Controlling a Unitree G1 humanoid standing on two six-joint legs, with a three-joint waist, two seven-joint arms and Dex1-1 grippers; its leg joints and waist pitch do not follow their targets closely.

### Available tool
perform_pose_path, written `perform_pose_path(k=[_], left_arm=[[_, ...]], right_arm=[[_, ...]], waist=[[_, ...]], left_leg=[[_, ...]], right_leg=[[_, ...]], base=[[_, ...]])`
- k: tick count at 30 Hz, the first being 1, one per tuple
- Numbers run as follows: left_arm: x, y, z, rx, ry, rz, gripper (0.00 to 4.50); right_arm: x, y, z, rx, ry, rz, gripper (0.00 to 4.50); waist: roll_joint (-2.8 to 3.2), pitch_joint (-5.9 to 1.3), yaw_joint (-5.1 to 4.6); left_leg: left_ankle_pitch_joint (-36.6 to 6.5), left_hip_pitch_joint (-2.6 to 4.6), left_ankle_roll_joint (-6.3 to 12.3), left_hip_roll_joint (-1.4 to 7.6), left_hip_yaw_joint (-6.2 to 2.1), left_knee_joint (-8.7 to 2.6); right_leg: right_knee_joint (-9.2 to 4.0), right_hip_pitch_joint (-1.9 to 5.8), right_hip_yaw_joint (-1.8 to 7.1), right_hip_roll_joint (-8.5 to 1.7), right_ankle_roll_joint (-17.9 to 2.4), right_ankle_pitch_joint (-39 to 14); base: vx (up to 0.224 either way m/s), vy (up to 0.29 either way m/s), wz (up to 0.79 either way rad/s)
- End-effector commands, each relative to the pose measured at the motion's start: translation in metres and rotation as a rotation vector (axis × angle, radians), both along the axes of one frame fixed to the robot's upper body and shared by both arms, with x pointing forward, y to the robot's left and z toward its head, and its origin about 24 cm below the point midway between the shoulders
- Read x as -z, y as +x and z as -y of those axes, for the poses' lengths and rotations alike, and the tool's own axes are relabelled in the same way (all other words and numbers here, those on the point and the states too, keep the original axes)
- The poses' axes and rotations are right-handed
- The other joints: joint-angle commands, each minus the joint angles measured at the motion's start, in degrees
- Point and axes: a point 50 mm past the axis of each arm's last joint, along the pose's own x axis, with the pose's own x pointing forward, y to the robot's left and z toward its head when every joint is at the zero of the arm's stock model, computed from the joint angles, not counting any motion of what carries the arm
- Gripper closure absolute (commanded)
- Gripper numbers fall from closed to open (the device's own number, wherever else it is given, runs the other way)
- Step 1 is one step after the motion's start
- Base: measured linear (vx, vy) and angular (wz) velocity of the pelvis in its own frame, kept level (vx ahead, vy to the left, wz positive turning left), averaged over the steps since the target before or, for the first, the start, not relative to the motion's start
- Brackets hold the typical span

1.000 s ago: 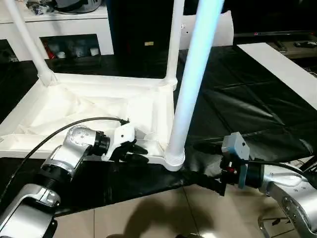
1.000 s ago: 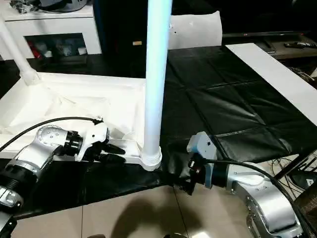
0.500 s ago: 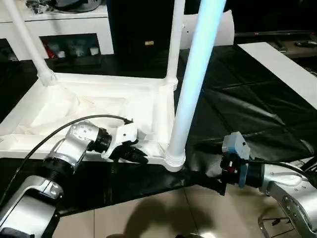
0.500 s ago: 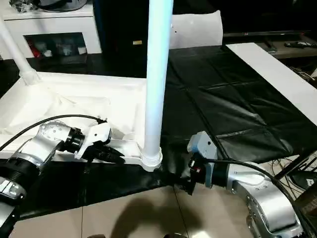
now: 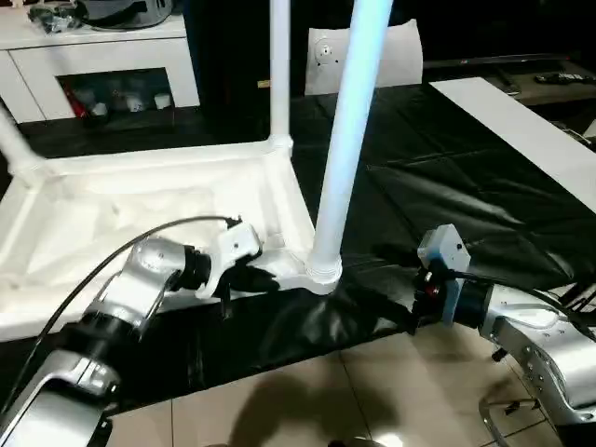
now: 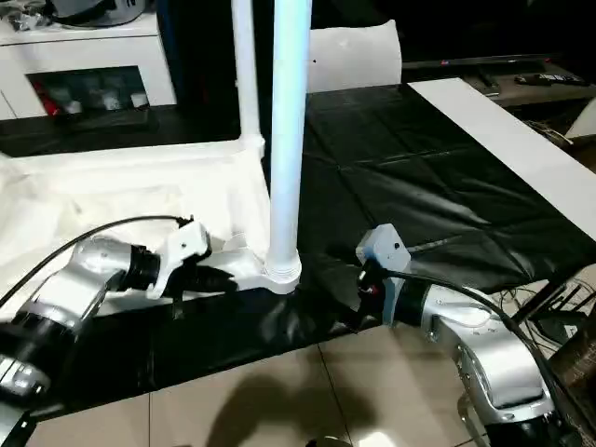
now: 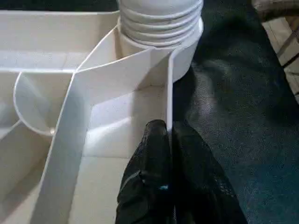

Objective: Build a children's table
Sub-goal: Rotate leg to tighten

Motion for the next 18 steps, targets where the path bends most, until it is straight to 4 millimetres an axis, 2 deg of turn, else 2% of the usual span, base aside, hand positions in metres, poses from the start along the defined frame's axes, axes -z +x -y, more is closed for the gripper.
perform_pose_path(k=[1, 2, 3, 4, 5, 8, 10, 11, 13, 14, 17, 18], left_arm=[[0.013, -0.018, 0.0, 0.166, 0.032, -0.045, 4.44], [0.013, -0.02, 0.001, 0.2, 0.032, -0.044, 4.44], [0.013, -0.021, 0.001, 0.207, 0.034, -0.044, 4.44], [0.013, -0.02, 0.002, 0.201, 0.034, -0.044, 4.5], [0.011, -0.02, 0.004, 0.228, 0.027, -0.036, 4.5], [0.007, -0.022, 0.005, 0.287, 0.043, -0.049, 4.5], [0.006, -0.022, 0.005, 0.308, 0.05, -0.054, 4.5], [0.004, -0.022, 0.005, 0.351, 0.059, -0.06, 4.5], [0.002, -0.022, 0.007, 0.389, 0.065, -0.063, 4.5], [0.001, -0.022, 0.007, 0.408, 0.066, -0.064, 4.5], [-0.001, -0.024, 0.011, 0.472, 0.074, -0.073, 4.5], [-0.001, -0.025, 0.013, 0.491, 0.081, -0.076, 4.5]], right_arm=[[-0.005, 0.006, -0.001, -0.036, 0.029, 0.028, 0.0], [-0.006, 0.008, -0.002, -0.049, 0.049, 0.025, 0.0], [-0.006, 0.009, -0.003, -0.055, 0.062, 0.023, 0.0], [-0.006, 0.01, -0.003, -0.067, 0.071, 0.02, 0.28], [-0.005, 0.011, -0.005, -0.108, 0.079, 0.009, 0.28], [-0.003, 0.011, -0.008, -0.197, 0.092, -0.021, 0.53], [-0.002, 0.011, -0.01, -0.235, 0.091, -0.033, 0.71], [0.0, 0.01, -0.013, -0.311, 0.075, -0.055, 0.84], [0.002, 0.011, -0.014, -0.353, 0.06, -0.062, 0.97], [0.003, 0.012, -0.014, -0.367, 0.053, -0.063, 1.09], [0.001, 0.017, -0.016, -0.398, 0.055, -0.067, 1.24], [0.001, 0.018, -0.016, -0.42, 0.056, -0.072, 1.47]], waist=[[-0.7, -3.61, 0.64], [-0.79, -3.63, 0.61], [-0.51, -3.62, 0.68], [-0.51, -3.62, 0.68], [-0.54, -3.64, 0.85], [-0.36, -3.61, 1.6], [-0.3, -3.6, 1.78], [-0.17, -3.61, 2.01], [-0.45, -3.56, 2.19], [-0.34, -3.51, 2.3], [-0.55, -3.63, 2.56], [-0.58, -3.61, 2.73]], left_leg=[[-5.81, -1.69, 4.58, 0.09, 0.72, -3.54], [-5.56, -1.66, 4.73, 0.16, 0.81, -3.52], [-5.1, -1.44, 4.79, 0.39, 0.83, -3.6], [-5.1, -1.44, 4.79, 0.39, 0.83, -3.6], [-4.79, -1.39, 4.77, 0.57, 0.89, -3.57], [-5.14, -1.26, 4.41, 0.65, 1.03, -3.62], [-5.19, -1.19, 4.29, 0.75, 1.01, -3.65], [-5.76, -1.12, 4.03, 0.66, 1.04, -3.68], [-6.3, -1.13, 3.79, 0.68, 1.1, -3.68], [-6.46, -1.1, 3.65, 0.65, 1.07, -3.72], [-6.33, -1.04, 3.23, 0.73, 1.08, -3.67], [-6.16, -1.08, 3.34, 0.78, 1.09, -3.66]], right_leg=[[-4.85, 3.56, 2.7, -3.95, -4.26, -22.74], [-4.75, 3.5, 2.78, -3.92, -4.53, -21.91], [-4.4, 3.37, 2.87, -3.94, -5.79, -19.85], [-4.4, 3.37, 2.87, -3.94, -5.79, -19.85], [-4.01, 3.42, 2.9, -3.93, -7.53, -17.24], [-3.79, 3.54, 3.02, -4.09, -8.75, -16.2], [-3.82, 3.53, 3.09, -4.15, -8.76, -16.19], [-3.9, 3.55, 3.01, -4.08, -8.9, -16.47], [-3.95, 3.63, 3.06, -4.11, -8.46, -17.27], [-4.1, 3.57, 3.02, -4.2, -8.28, -18.42], [-3.98, 3.51, 3.02, -4.14, -8.19, -18.84], [-3.89, 3.54, 3.06, -4.19, -8.23, -18.37]], base=[[0.0, 0.0, 0.0], [0.0, 0.0, 0.0], [0.0, 0.0, 0.0], [0.0, 0.0, 0.0], [0.0, 0.0, 0.0], [0.0, 0.0, 0.0], [0.0, 0.0, 0.0], [0.0, 0.0, 0.0], [0.0, 0.0, 0.0], [0.0, 0.0, 0.0], [0.0, 0.0, 0.0], [0.0, 0.0, 0.0]])
